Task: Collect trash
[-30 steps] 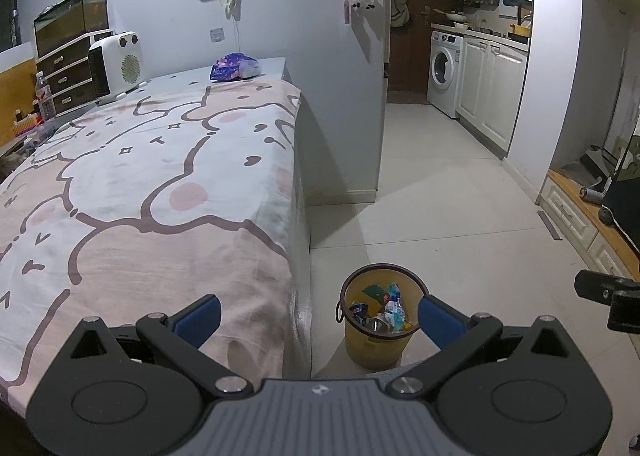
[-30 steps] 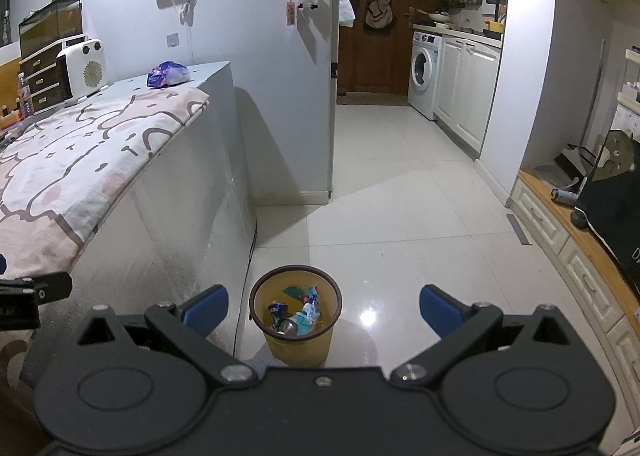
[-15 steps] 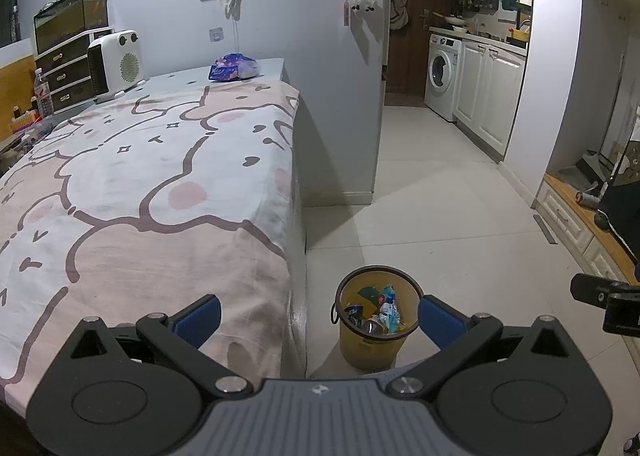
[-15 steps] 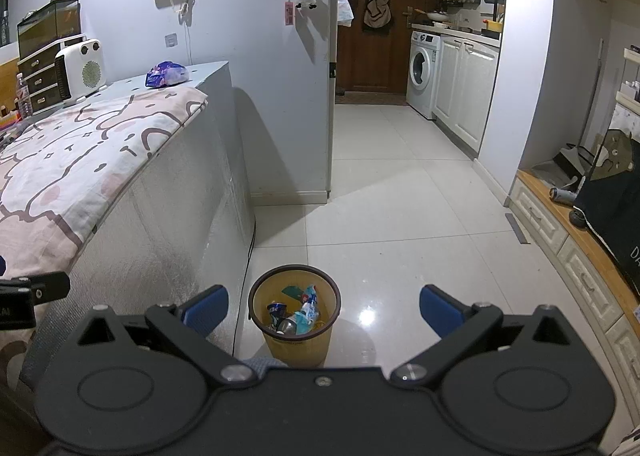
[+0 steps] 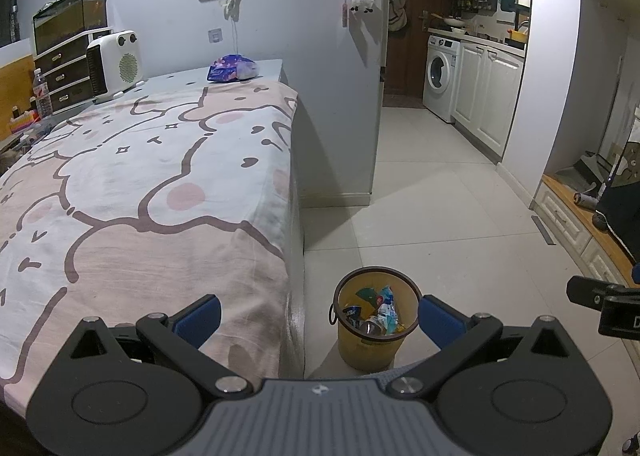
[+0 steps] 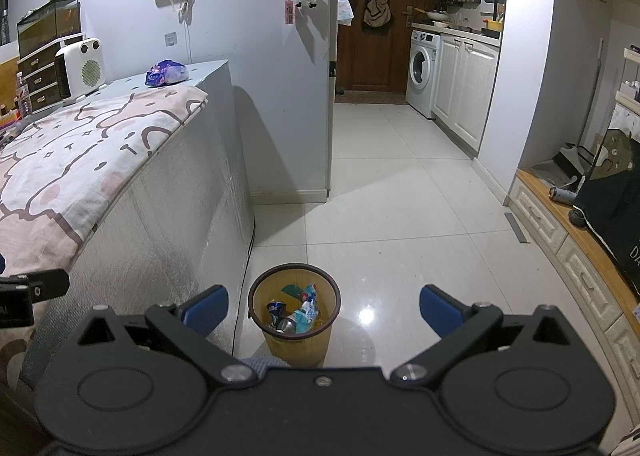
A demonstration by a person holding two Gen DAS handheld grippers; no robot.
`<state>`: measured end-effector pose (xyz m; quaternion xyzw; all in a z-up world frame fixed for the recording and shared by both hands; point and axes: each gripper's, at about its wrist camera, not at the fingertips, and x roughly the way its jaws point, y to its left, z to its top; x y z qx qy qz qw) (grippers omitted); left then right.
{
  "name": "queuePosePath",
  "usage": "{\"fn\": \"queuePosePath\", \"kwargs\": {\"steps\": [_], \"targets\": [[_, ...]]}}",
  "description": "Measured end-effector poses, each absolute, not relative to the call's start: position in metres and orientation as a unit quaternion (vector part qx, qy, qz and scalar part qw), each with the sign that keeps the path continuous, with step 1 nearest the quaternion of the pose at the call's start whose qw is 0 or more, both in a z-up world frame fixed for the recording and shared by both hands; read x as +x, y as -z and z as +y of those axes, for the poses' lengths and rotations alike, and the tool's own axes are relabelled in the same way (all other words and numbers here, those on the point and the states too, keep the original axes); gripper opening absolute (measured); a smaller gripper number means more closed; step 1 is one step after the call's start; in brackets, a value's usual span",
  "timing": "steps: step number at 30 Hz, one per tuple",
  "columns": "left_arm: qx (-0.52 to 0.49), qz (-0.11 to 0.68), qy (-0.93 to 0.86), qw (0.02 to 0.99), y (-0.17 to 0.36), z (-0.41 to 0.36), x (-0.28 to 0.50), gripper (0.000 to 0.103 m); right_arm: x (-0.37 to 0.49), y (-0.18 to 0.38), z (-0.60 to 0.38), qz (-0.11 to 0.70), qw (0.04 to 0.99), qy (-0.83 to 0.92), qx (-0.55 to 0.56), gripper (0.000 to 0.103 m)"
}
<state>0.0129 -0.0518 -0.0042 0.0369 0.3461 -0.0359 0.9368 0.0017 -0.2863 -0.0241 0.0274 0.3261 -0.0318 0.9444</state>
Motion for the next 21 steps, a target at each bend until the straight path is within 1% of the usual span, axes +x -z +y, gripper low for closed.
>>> {"fn": "queuePosePath", "kwargs": {"steps": [21], "targets": [[0.036, 0.346, 0.037, 0.937, 0.004, -0.0531, 0.0125, 0.103, 0.0016, 0.0239, -0.2871, 0.327, 0.944, 0.032, 0.027, 0.103]]}}
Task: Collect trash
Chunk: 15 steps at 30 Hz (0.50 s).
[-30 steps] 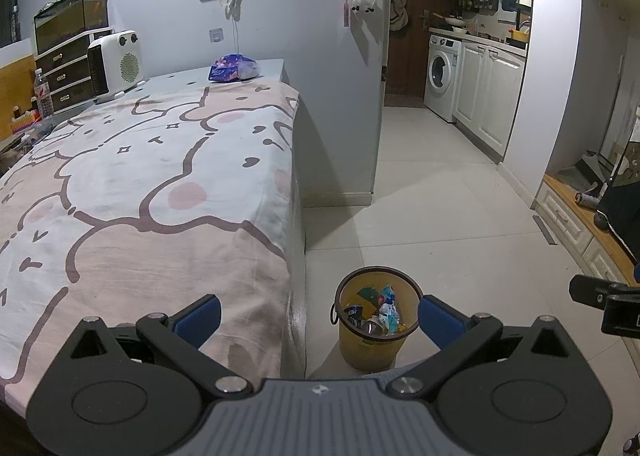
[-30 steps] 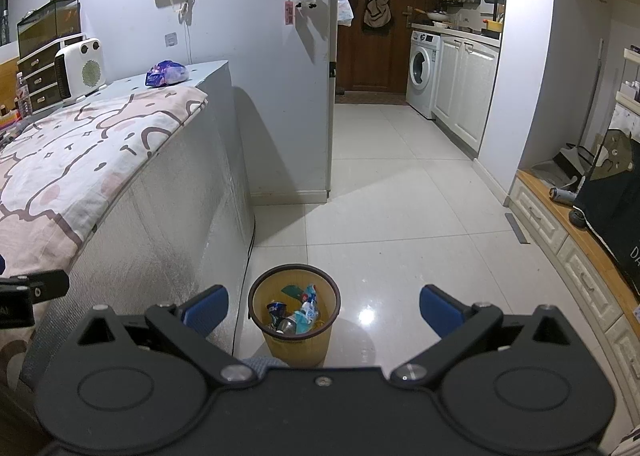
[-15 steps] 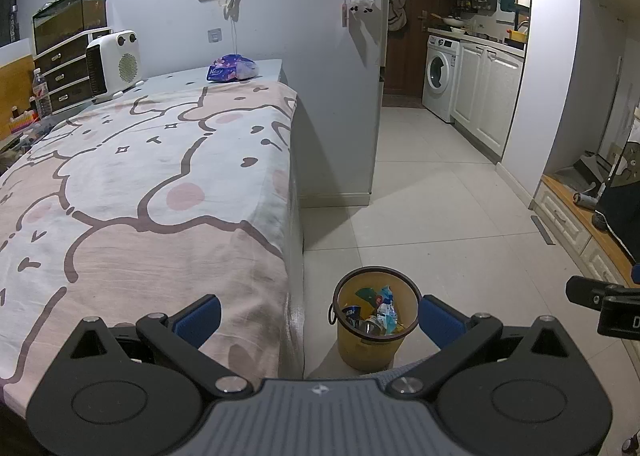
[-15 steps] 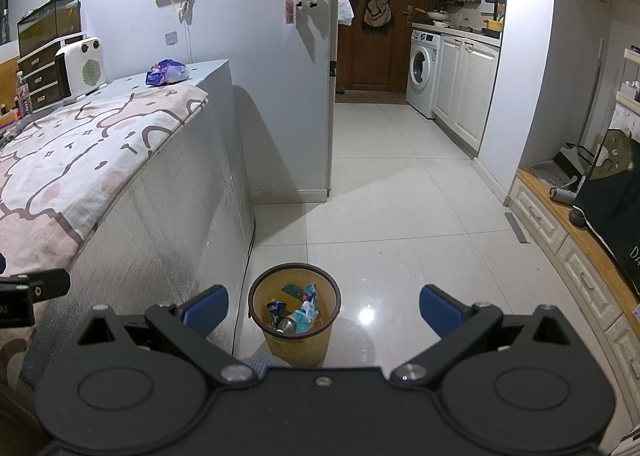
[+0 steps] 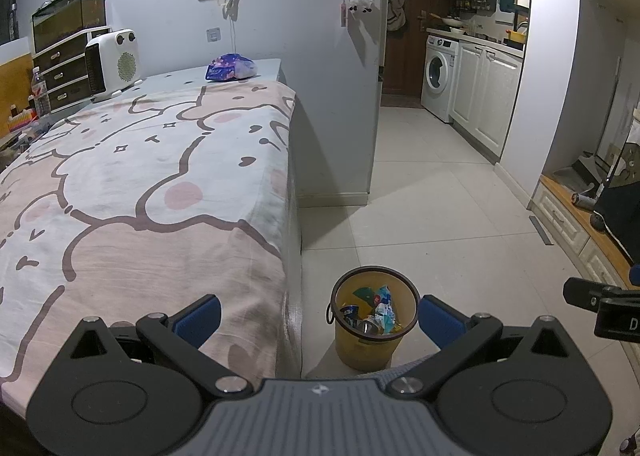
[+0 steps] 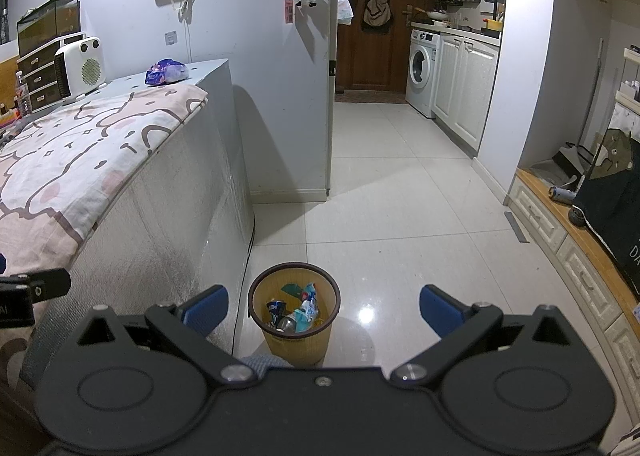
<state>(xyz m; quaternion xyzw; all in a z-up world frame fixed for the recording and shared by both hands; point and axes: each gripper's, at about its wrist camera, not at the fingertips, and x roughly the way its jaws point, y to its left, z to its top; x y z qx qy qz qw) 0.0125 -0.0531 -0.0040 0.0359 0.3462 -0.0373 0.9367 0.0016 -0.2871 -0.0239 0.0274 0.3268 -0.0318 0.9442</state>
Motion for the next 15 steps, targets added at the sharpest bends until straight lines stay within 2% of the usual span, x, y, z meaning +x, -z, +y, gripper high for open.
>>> {"fn": "queuePosePath", "kwargs": {"steps": [15], "targets": [[0.036, 0.346, 0.038, 0.937, 0.004, -0.0542, 0.0123, 0.103, 0.0018, 0.0233, -0.2876, 0.327, 0.944, 0.032, 0.027, 0.103]]}}
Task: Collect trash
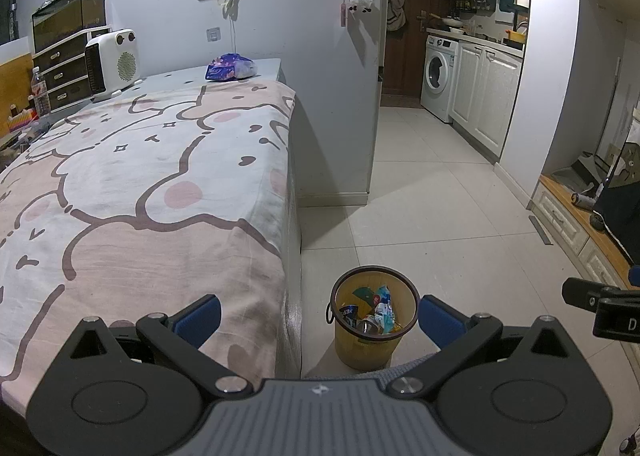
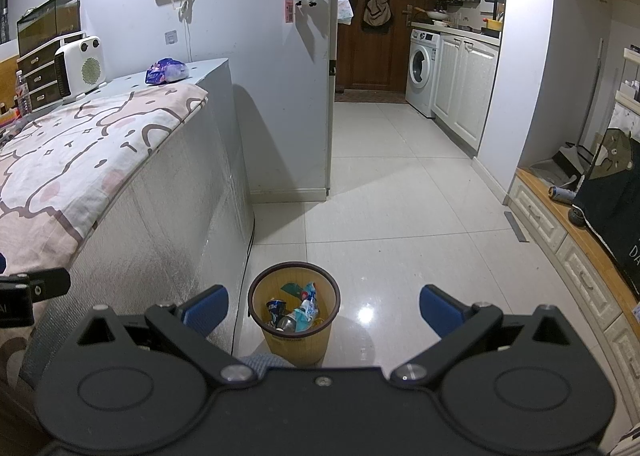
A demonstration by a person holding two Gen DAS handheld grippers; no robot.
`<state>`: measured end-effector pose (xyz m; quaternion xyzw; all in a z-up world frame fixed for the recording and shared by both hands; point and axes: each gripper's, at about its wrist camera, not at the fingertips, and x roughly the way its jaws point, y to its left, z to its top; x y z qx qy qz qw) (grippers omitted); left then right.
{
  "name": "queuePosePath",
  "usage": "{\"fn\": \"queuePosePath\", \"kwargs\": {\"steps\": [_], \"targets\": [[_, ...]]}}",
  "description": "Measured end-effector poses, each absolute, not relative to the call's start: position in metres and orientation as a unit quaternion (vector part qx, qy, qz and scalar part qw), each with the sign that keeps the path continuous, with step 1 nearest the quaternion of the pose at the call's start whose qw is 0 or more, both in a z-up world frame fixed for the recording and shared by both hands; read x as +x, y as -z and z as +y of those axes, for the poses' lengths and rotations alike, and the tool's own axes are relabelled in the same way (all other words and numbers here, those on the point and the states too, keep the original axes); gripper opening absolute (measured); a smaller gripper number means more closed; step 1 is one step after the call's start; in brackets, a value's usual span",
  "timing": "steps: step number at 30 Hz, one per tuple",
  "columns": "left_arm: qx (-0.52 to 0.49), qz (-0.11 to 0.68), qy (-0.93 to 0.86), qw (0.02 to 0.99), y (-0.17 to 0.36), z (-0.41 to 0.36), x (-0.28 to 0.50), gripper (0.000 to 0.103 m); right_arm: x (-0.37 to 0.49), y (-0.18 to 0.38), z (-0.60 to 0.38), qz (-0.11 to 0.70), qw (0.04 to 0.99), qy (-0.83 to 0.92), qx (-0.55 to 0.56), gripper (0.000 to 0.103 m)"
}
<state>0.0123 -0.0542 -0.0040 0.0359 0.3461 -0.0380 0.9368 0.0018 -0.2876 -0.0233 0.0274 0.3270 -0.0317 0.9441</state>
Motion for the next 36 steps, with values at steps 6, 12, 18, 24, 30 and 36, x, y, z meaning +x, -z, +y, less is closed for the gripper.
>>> {"fn": "queuePosePath", "kwargs": {"steps": [6, 12, 18, 24, 30, 36], "targets": [[0.036, 0.346, 0.038, 0.937, 0.0042, -0.0532, 0.0122, 0.103, 0.002, 0.023, -0.2881, 0.327, 0.944, 0.032, 0.027, 0.103], [0.036, 0.346, 0.038, 0.937, 0.0041, -0.0537, 0.0122, 0.103, 0.0013, 0.0236, -0.2878, 0.327, 0.944, 0.032, 0.027, 0.103], [0.036, 0.345, 0.038, 0.937, 0.004, -0.054, 0.0121, 0.103, 0.0005, 0.0241, -0.288, 0.326, 0.944, 0.032, 0.028, 0.103], [0.035, 0.345, 0.039, 0.937, 0.0033, -0.056, 0.0118, 0.103, 0.0006, 0.0239, -0.2883, 0.327, 0.944, 0.032, 0.028, 0.103], [0.034, 0.343, 0.04, 0.938, 0.0014, -0.0592, 0.0108, 0.103, 0.0008, 0.0239, -0.2888, 0.326, 0.944, 0.032, 0.028, 0.103], [0.032, 0.342, 0.042, 0.938, 0.001, -0.0592, 0.009, 0.103, 0.0009, 0.0239, -0.2893, 0.327, 0.944, 0.032, 0.028, 0.103]]}}
